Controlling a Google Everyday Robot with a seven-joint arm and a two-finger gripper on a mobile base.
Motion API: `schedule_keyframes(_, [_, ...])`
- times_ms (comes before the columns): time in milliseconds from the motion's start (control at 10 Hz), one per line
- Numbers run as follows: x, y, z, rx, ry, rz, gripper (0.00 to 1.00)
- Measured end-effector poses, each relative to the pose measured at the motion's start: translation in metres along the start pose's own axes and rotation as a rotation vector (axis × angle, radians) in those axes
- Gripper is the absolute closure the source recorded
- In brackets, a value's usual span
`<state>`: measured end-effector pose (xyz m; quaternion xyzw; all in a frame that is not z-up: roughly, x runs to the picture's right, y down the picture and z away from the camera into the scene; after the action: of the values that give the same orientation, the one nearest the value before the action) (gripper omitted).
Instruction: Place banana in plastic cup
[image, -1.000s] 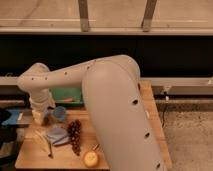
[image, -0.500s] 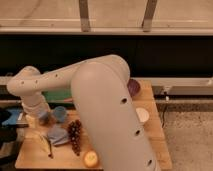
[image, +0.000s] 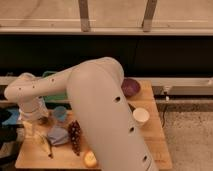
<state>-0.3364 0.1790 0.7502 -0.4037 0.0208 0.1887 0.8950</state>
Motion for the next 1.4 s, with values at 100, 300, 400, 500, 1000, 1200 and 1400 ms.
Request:
schedule_keyframes(100, [-0.002,0.002,0.009,-0.023,-0.018,-0.005,0.3])
schedule_keyframes(300, [0.001,0.0,0.027,-0.057,-0.034,0.003,0.3])
schedule_keyframes(400, [0.002,0.001,0.033,-0.068,-0.036,0.007,0.3])
schedule_keyframes(500, [0.003,0.003,0.039,-0.08,-0.039,0.009,0.3])
schedule_keyframes(1000, [0.007,0.015,0.053,-0.114,-0.028,0.029,0.3])
schedule_keyframes(1200, [0.006,0.019,0.058,-0.118,-0.021,0.032,0.32])
schedule_keyframes(1400, [0.003,0.022,0.06,-0.116,-0.015,0.03,0.5])
